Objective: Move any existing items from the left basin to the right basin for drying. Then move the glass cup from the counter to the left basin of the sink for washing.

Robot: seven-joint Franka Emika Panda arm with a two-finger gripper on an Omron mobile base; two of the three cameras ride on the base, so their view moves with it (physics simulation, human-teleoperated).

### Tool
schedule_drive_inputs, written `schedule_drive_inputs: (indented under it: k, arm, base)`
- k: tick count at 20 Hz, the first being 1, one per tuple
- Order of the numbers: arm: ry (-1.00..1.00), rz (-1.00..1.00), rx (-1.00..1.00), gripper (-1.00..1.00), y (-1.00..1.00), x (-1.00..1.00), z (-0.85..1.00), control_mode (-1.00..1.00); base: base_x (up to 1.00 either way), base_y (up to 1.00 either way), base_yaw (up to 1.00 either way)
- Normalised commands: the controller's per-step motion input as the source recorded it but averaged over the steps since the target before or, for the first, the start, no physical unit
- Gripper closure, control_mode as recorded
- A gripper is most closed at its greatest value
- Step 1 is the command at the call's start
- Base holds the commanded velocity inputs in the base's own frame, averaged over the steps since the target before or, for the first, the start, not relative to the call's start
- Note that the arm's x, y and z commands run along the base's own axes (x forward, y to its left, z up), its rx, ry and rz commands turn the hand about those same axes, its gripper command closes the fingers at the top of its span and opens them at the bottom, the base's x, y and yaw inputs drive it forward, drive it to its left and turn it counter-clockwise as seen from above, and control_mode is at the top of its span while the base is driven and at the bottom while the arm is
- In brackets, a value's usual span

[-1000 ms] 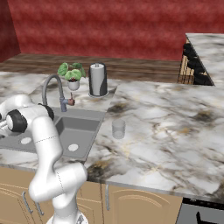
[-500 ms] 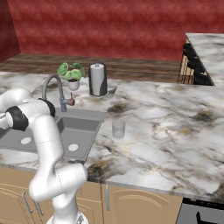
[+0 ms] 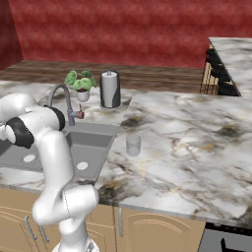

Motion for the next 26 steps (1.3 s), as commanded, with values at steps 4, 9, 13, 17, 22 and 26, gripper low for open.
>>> schedule_drive_inputs:
  k: [4,9,13,17,22,26]
  arm:
    - [0.0,-0.05,0.0,1.0,-0.39,-0.37,0.34,-1.0]
    - [0.0,-0.05,0.01,1.0,-0.48,-0.34,0.36,-1.0]
    - [0.02,-0.08,0.04,1.0,-0.63,-0.19,0.36,-1.0]
    - [0.07,-0.09,0.05,1.0,-0.67,-0.05,0.36,-1.0]
    - [0.05,-0.09,0.07,1.0,-0.62,-0.24,0.12,-1.0]
    - [0.04,-0.07,0.06,1.0,-0.59,-0.29,0.0,-1.0]
  base:
    - [0.0,0.0,0.0]
    - [0.0,0.0,0.0]
    - [0.0,0.0,0.0]
    - [0.0,0.0,0.0]
    - [0.0,0.0,0.0]
    - [0.0,0.0,0.0]
